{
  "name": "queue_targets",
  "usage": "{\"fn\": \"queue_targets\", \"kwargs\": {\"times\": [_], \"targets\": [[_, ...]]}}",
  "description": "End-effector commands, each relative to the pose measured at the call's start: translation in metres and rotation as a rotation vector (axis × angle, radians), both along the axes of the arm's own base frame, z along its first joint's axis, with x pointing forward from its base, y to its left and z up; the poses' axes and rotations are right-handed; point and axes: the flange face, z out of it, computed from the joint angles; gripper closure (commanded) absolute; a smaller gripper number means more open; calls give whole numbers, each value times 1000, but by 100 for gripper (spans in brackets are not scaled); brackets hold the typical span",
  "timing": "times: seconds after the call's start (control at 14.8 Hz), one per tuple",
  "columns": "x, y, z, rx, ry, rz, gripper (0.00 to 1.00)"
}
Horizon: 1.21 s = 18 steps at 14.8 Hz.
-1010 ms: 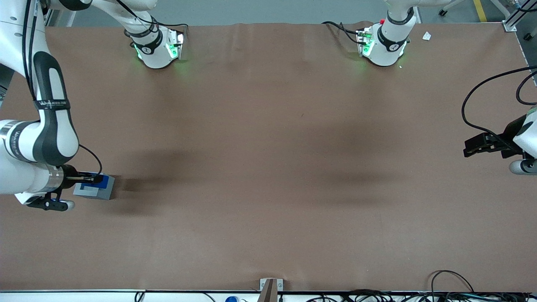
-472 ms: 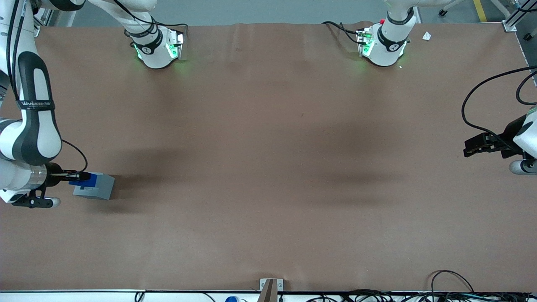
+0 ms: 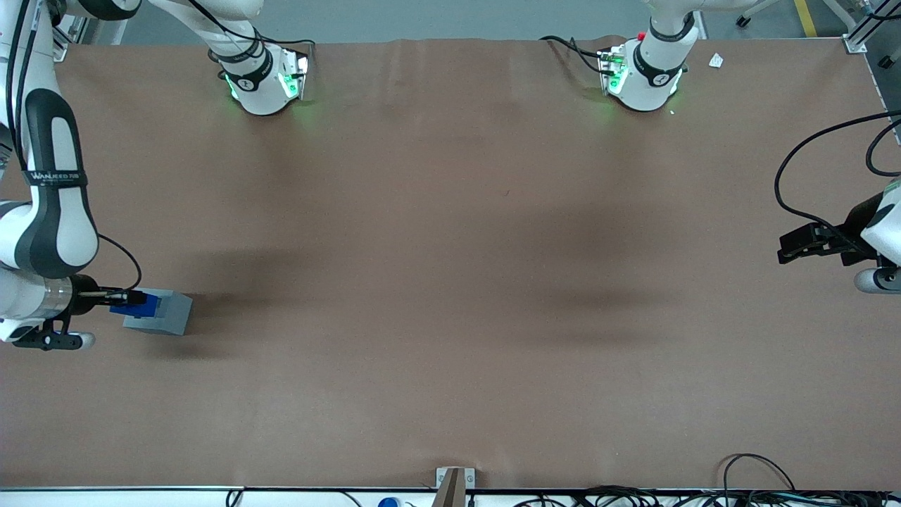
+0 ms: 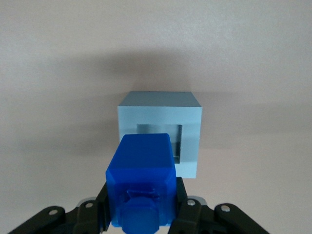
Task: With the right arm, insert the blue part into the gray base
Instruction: 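Lower the blue block into the gray base's square opening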
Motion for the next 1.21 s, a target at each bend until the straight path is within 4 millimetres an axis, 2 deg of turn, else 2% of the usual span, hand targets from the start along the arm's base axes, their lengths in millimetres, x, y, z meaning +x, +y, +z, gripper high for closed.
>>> {"fn": "queue_targets", "kwargs": {"times": [0.0,0.54,1.01,1.15], "targets": [[-2,-7,-8,10,-6,6,100],[-5,-12,-24,14,13,-4,100],[-4,-24,-29,11,-3,-21,99],[-3,-22,-30,13,-9,-28,100]]}}
